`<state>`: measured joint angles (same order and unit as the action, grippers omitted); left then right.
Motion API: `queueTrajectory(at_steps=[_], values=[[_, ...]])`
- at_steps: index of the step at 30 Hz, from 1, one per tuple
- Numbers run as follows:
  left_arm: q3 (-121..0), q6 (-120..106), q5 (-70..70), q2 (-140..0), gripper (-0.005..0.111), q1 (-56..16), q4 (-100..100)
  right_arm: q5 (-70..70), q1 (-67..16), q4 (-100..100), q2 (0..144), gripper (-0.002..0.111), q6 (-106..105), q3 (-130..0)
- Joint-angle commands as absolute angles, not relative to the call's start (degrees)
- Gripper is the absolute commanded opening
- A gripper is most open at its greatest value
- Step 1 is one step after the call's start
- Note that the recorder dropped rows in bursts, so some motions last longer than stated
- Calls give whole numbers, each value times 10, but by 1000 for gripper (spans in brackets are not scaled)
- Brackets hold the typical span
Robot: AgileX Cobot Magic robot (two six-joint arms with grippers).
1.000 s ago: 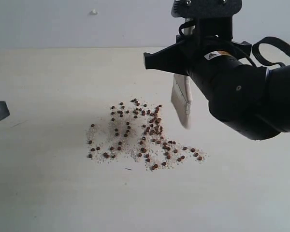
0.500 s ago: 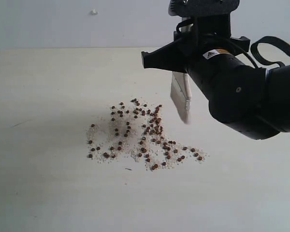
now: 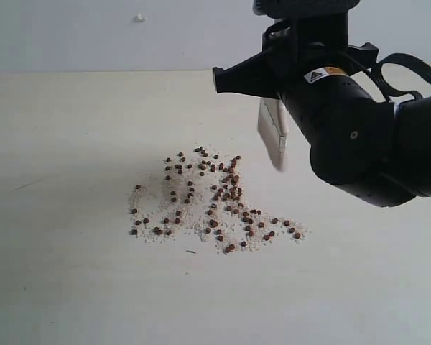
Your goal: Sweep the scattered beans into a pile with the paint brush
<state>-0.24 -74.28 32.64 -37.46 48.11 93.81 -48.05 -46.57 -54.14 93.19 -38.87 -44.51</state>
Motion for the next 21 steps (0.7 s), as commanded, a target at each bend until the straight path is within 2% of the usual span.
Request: queueTrajectory(at_steps=[1, 18, 21], values=[[0, -711, 251, -372, 0, 483, 932, -512, -467, -517, 927, 0, -382, -443], [0, -716, 246, -368, 0, 497, 932, -511, -467, -526, 926, 0, -378, -443], [0, -716, 224, -333, 0, 463, 932, -513, -467, -507, 925, 0, -378, -443]])
